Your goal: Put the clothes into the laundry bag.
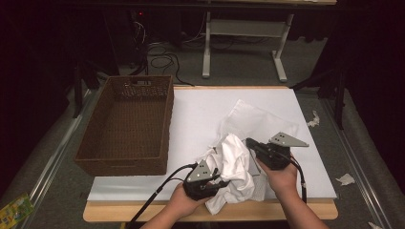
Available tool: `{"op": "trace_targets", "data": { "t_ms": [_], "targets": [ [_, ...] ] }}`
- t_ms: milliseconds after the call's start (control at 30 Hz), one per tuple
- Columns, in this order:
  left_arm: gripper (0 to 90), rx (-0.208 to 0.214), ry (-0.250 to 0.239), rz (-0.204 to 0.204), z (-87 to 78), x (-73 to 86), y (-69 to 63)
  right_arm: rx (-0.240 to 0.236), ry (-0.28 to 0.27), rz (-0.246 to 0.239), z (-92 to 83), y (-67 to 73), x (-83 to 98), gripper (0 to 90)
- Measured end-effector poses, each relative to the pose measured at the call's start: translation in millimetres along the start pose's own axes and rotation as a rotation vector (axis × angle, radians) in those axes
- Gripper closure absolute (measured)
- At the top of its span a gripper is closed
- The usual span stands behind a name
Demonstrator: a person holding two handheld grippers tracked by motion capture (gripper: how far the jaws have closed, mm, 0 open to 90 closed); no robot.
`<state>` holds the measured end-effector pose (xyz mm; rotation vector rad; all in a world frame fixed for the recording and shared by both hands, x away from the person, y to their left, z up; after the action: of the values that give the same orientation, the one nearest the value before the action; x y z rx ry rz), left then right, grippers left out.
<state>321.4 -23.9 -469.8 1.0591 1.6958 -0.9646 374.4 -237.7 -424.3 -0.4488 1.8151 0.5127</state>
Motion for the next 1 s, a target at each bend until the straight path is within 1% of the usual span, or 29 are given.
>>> {"op": "trace_targets", "data": {
  "t_ms": [33, 67, 100, 267, 333, 367, 400, 433, 467, 500, 533, 567, 600, 633, 667, 700, 733, 767, 800, 867, 933, 1000],
  "targets": [
    [75.7, 0.018, 0.021, -0.013, 2.3, 2.6, -0.7, 0.002, -0.004, 0.001, -0.1, -0.6, -0.4, 89.4],
    [75.7, 0.018, 0.021, -0.013, 2.3, 2.6, -0.7, 0.002, -0.004, 0.001, -0.1, -0.6, -0.4, 89.4],
    [75.7, 0.044, 0.048, -0.024, 5.3, 5.7, -2.0, 0.007, -0.012, 0.002, -1.3, -0.8, -1.9, 89.4],
    [75.7, 0.056, 0.062, -0.021, 5.2, 6.9, -3.2, 0.013, -0.025, 0.002, -2.5, -2.1, -4.4, 89.3],
    [75.6, 0.037, 0.052, -0.013, 3.8, 5.8, -2.3, 0.014, -0.029, 0.003, -2.8, -3.8, -4.6, 89.3],
    [75.7, 0.018, 0.035, -0.012, 2.8, 4.8, -0.9, 0.012, -0.03, 0.005, -2.9, -4.1, -4.5, 89.4],
    [75.6, 0.007, 0.024, -0.022, 2.4, 4.1, 0.4, 0.007, -0.031, 0.007, -3.2, -3.8, -4.3, 89.3],
    [75.5, -0.014, -0.002, -0.055, 1.1, 1.8, 5.7, -0.005, -0.029, 0.014, -3.8, -1.0, -4.1, 89.4],
    [75.4, -0.014, -0.002, -0.055, 1.1, 1.8, 5.7, -0.005, -0.029, 0.014, -3.8, -1.0, -4.1, 89.4],
    [75.3, -0.025, -0.015, -0.072, 0.8, 0.2, 9.3, -0.021, -0.031, 0.013, -3.7, 3.6, -4.2, 89.4],
    [75.2, -0.025, -0.015, -0.072, 0.8, 0.2, 9.3, -0.021, -0.031, 0.013, -3.7, 3.6, -4.2, 89.4],
    [75.0, -0.048, -0.026, -0.081, 0.8, -3.0, 12.2, -0.036, -0.032, 0.001, -3.0, 9.1, -4.4, 89.3],
    [74.9, -0.048, -0.026, -0.081, 0.8, -3.0, 12.2, -0.036, -0.032, 0.001, -3.0, 9.1, -4.4, 89.3],
    [75.0, -0.087, -0.062, -0.056, -2.9, -12.8, 15.2, -0.053, -0.029, -0.003, -1.9, 14.3, -4.3, 89.3],
    [75.0, -0.087, -0.062, -0.056, -2.9, -12.8, 15.2, -0.053, -0.029, -0.003, -1.9, 14.3, -4.3, 89.3],
    [75.0, -0.099, -0.085, -0.052, -6.1, -19.5, 17.1, -0.064, -0.028, -0.001, -1.4, 17.5, -4.1, 89.3],
    [75.1, -0.108, -0.102, -0.051, -8.4, -24.9, 18.9, -0.07, -0.029, -0.011, -1.0, 19.2, -4.2, 89.3],
    [75.2, -0.118, -0.121, -0.045, -11.0, -32.5, 21.6, -0.07, -0.028, -0.008, -0.9, 20.5, -4.2, 89.3],
    [75.2, -0.128, -0.124, -0.04, -11.5, -36.9, 23.5, -0.078, -0.031, -0.008, -0.7, 21.8, -4.3, 89.4],
    [75.3, -0.136, -0.11, -0.03, -8.4, -40.7, 26.5, -0.082, -0.03, -0.001, 0.0, 23.4, -4.0, 89.4],
    [75.4, -0.127, -0.067, -0.014, -1.3, -39.6, 27.3, -0.083, -0.026, -0.001, 0.5, 23.7, -3.0, 89.4],
    [75.5, -0.083, 0.003, -0.008, 8.6, -34.7, 25.1, -0.078, -0.022, 0.003, 0.0, 22.4, -2.4, 89.4]
  ]
}}
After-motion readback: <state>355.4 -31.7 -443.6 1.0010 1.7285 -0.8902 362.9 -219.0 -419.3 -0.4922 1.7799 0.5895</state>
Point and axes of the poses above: each handheld gripper's, and its own axes: z roughly forward along the jaws, x roughly out of its underside, y roughly to its left, the point moved 4 cm from there along z, roughly forward along the jaws, and after that the axes turned 8 degrees about -y, right-handed, at the moved point
